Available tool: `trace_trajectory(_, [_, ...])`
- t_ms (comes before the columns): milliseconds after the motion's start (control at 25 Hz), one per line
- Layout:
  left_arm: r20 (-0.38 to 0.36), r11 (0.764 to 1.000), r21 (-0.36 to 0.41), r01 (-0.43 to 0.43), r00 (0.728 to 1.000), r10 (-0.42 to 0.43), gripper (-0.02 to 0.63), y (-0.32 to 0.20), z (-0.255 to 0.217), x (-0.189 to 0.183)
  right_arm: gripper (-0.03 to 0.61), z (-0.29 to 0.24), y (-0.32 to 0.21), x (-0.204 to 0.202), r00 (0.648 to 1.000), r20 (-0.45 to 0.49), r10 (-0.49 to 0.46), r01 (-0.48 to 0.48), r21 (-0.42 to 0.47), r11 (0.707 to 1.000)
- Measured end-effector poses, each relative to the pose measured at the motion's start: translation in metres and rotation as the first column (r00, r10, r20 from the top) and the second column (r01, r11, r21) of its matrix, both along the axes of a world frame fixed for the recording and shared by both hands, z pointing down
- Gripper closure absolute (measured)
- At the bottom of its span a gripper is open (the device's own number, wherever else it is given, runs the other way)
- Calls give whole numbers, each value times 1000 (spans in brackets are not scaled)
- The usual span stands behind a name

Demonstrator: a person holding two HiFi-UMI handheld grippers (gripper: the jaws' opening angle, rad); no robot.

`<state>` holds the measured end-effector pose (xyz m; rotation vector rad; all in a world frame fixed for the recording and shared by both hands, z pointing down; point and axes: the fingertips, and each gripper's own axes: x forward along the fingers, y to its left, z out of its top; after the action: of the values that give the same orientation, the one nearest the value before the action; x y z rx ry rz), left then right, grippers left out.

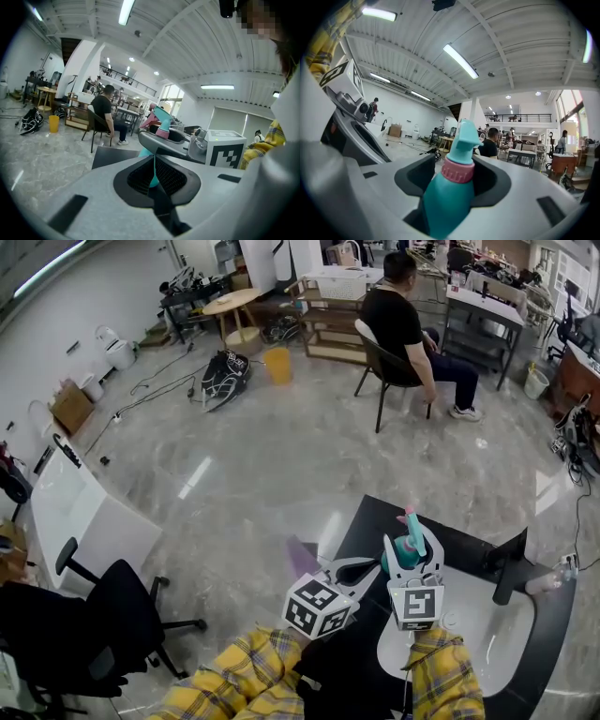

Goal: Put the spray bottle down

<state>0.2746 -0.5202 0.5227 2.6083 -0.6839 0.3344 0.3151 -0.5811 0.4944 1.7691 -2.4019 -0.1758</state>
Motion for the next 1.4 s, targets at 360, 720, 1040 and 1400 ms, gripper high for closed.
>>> trace_trajectory(360, [-13,1000,0,-17,1000,17,604,3,-2,2,365,3,-1,-3,999,-38,-12,11,-25,1000])
trace_trajectory(720, [-27,1000,10,-23,999,23,603,8,-4,6,365,3,4,2,1000,-12,-1,1,-46,999])
trace_trajectory(1040, [-29,999,21,-24,999,25,603,15,-11,2,365,-3,11,3,1000,-12,26,-27,-52,998])
trace_trajectory(1400, [-35,999,36,-35,999,36,603,32,-19,2,365,-11,28,6,998,-21,57,-58,-45,997])
